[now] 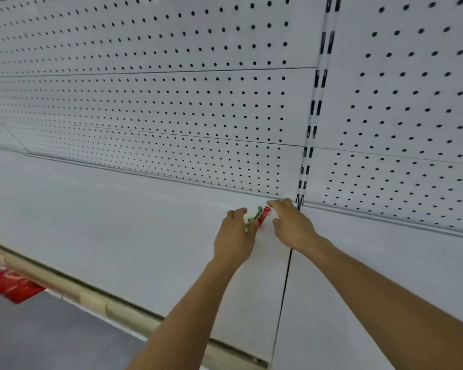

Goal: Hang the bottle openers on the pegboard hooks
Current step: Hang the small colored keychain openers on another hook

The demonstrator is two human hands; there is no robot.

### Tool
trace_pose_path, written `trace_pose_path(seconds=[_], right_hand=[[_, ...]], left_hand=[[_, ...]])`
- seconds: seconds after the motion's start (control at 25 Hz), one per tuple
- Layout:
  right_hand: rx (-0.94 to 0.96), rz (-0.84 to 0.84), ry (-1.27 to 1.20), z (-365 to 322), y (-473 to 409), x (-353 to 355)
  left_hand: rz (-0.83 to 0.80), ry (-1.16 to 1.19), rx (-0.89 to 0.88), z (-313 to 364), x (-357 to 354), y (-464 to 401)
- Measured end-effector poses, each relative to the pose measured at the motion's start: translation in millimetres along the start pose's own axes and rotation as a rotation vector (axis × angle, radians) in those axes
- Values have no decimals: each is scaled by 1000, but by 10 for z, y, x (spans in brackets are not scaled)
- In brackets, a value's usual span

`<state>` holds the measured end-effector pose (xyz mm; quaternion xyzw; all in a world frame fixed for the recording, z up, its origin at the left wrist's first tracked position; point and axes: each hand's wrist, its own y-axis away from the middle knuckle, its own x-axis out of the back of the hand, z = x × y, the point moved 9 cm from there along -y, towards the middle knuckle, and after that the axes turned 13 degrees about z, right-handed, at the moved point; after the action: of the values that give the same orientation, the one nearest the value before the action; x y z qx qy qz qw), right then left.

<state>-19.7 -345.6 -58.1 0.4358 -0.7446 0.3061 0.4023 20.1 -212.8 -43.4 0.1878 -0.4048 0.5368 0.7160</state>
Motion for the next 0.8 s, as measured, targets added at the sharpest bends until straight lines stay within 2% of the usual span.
trace_pose_path(seconds=[0.16,0.24,0.36,0.6,0.72,0.8], right_hand=[[3,-74,108,68,-365,-215],[47,-53,141,60,-446,-233],[75,-7,107,46,-443,-204],[21,-22,33,32,-106,-132],[-27,-29,-71,17,221,-89],[-119,-100,-260,8,511,-39]], left_hand=[[-71,-260,-97,-8,-310,-433],[-97,-289,-125,-5,-411,-517],[-100,-216,-139,9,-440,-537],[-4,-193,-216,31,-323,-174],[29,-45,-135,-1,-233,108],[13,32,-58,-57,-161,344]])
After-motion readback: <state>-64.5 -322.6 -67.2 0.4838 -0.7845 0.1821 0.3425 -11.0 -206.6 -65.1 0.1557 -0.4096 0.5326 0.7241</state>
